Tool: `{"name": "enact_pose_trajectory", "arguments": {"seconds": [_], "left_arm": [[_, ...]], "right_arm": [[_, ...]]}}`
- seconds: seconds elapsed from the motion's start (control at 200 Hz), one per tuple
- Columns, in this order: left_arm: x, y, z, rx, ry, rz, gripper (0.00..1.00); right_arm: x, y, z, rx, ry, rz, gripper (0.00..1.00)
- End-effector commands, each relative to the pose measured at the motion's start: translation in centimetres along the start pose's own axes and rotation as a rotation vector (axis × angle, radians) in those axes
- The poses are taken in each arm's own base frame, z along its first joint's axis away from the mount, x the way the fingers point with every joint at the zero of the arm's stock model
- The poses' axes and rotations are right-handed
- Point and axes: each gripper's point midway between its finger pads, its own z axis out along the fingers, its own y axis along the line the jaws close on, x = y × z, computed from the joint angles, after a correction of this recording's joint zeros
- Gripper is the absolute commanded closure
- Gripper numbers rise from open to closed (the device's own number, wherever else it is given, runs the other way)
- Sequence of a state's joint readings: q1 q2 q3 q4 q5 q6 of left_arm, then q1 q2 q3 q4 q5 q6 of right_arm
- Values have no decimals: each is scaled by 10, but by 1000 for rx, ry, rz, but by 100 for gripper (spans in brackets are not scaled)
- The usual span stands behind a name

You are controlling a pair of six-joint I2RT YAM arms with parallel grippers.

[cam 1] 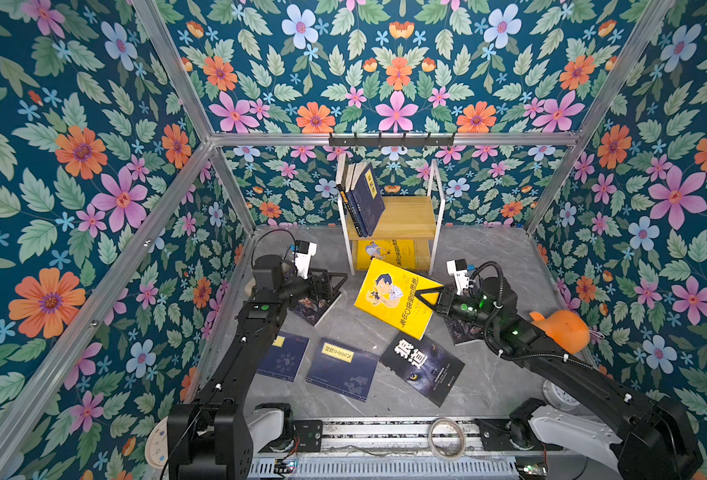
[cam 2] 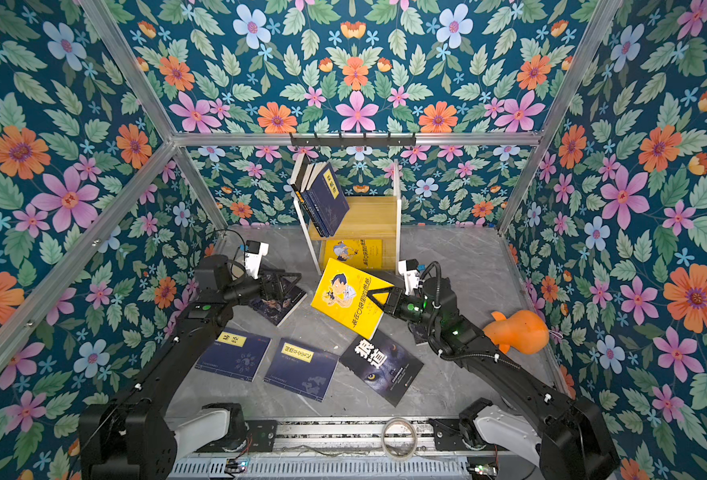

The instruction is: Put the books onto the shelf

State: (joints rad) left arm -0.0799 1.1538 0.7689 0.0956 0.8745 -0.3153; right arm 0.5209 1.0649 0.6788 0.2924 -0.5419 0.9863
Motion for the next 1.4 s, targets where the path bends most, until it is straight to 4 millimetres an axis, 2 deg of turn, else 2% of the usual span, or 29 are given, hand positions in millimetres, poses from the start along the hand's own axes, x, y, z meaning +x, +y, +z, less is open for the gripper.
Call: {"name": "enact_pose_trajectory", "arguments": {"seconds": [0.0, 0.18, 0.345, 0.46, 0.545, 0.74, 0.83, 0.98, 0.99, 1.105, 1.175, 1.27, 1.395], "left_arm": [[-16, -23, -3, 135, -100, -19, 1], [0, -38, -1, 204, -80, -9, 1], [9, -32, 7, 178, -64, -37, 0], [14, -43, 11, 224, -54, -63, 5], [15, -41, 14, 215, -52, -97, 17], [30, -55, 18, 276, -25, -111, 36], [30, -55, 18, 270, -26, -117, 56], [25, -56, 17, 271, -34, -133, 97], [25, -55, 17, 269, -33, -134, 100], [24, -57, 17, 268, -27, -127, 100], [22, -53, 15, 258, -27, -119, 100], [18, -43, 13, 207, -31, -128, 100], [12, -35, 8, 175, -53, -157, 100]], "right_arm": [[4, 27, -6, -120, 63, -58, 100], [6, 42, -2, -181, 124, -96, 100], [6, 46, 4, -217, 148, -111, 100], [7, 42, 13, -222, 181, -92, 100], [6, 45, 17, -255, 193, -93, 100], [1, 41, 29, -253, 206, -86, 100], [2, 44, 31, -272, 223, -101, 100], [-1, 27, 34, -184, 209, -104, 100], [-2, 26, 34, -178, 207, -105, 98], [-5, 4, 32, -64, 186, -122, 64], [-6, -10, 26, 36, 169, -136, 51], [-3, -21, 14, 129, 162, -190, 40], [-4, -47, -13, 330, 125, -275, 37]]}}
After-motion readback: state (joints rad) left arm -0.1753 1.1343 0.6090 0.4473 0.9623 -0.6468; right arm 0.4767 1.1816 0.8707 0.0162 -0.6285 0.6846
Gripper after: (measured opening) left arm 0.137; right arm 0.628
